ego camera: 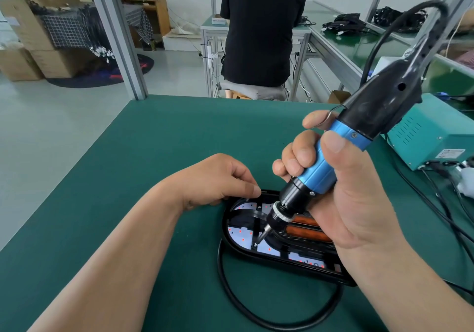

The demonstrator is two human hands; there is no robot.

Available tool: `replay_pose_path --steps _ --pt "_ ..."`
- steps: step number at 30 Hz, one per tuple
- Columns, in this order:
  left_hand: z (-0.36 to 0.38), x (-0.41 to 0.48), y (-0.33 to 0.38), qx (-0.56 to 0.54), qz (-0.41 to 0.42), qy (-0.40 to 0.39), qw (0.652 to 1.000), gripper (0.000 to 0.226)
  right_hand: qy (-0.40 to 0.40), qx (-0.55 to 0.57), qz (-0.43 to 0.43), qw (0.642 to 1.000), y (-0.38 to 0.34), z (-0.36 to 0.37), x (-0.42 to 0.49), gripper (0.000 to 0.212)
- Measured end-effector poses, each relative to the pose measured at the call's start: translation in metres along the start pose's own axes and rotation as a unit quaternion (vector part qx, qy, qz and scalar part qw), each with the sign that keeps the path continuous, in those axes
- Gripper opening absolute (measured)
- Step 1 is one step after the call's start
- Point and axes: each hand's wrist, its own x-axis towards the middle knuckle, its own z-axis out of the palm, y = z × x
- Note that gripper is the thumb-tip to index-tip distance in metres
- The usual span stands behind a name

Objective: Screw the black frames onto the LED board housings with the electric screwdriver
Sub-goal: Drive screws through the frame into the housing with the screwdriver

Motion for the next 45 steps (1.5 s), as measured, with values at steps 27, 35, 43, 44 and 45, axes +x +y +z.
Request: replay_pose_path --steps 27,35,43,44,45 --pt "0.003 -0.001 -0.004 -0.026 0.007 -0.022 0.999 0.023 -0.034 0.074 -0.022 0.996 0.001 0.001 -0.001 0.041" --pt "0.002 -0.002 -0.002 -0.024 0.011 -0.029 0.999 0.017 -0.059 0.049 -0.021 0.997 0.005 0.003 -0.002 0.038" --pt "0.002 -0.001 -0.004 -0.023 0.011 -0.034 0.999 0.018 -0.07 0.053 -0.012 0.996 0.006 0.004 -0.004 0.039" --pt "0.002 -0.001 -0.004 -0.022 0.01 -0.034 0.999 0.018 -0.069 0.053 -0.012 0.996 0.006 0.004 -0.004 0.039" --pt "0.002 -0.001 -0.004 -0.022 0.01 -0.035 0.999 0.018 -0.069 0.054 -0.011 0.996 0.006 0.004 -0.004 0.04"
